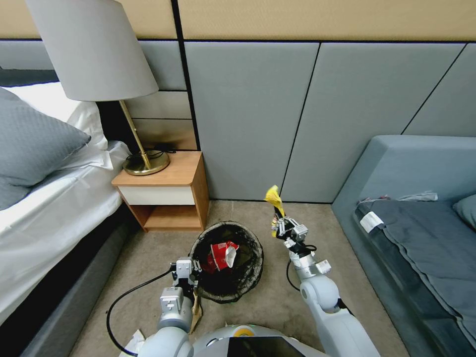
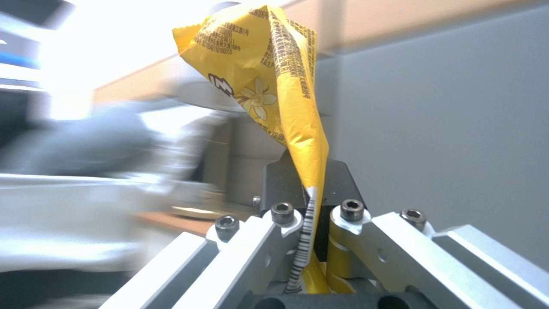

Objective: Pick up the trash bin, then pick up the garbage from the floor and place it into the trash bin.

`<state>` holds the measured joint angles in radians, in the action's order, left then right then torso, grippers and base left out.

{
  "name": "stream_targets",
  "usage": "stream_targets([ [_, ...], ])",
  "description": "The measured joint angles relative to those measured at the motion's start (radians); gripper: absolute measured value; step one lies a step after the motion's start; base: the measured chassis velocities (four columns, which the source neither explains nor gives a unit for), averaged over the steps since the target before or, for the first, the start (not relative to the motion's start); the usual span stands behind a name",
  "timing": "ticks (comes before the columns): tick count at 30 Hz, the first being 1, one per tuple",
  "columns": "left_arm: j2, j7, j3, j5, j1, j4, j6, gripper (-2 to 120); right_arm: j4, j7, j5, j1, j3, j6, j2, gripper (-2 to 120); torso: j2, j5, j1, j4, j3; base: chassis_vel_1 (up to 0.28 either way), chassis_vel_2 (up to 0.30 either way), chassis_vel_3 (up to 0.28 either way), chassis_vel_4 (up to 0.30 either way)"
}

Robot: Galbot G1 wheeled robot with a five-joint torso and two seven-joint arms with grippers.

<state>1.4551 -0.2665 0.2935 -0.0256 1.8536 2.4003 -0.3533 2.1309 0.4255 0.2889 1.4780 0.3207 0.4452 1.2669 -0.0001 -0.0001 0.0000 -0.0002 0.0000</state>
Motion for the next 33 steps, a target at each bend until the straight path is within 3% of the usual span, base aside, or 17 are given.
stream_targets([
  [13, -0.001, 0.006, 0.003, 0.000, -0.006, 0.005, -0.002, 0, -0.101, -0.011, -0.132, -0.017, -0.169, -0.008, 0.005, 0, 0.000, 0.0002, 0.000, 0.0003, 0.000, 0.000, 0.000, 0.000, 0.000],
  [33, 0.009, 0.005, -0.030, -0.008, -0.008, -0.001, 0.002, 0, -0.280, -0.043, -0.172, -0.052, -0.208, 0.012, 0.039, 0, 0.000, 0.0001, 0.000, 0.0002, 0.000, 0.000, 0.000, 0.000, 0.000],
])
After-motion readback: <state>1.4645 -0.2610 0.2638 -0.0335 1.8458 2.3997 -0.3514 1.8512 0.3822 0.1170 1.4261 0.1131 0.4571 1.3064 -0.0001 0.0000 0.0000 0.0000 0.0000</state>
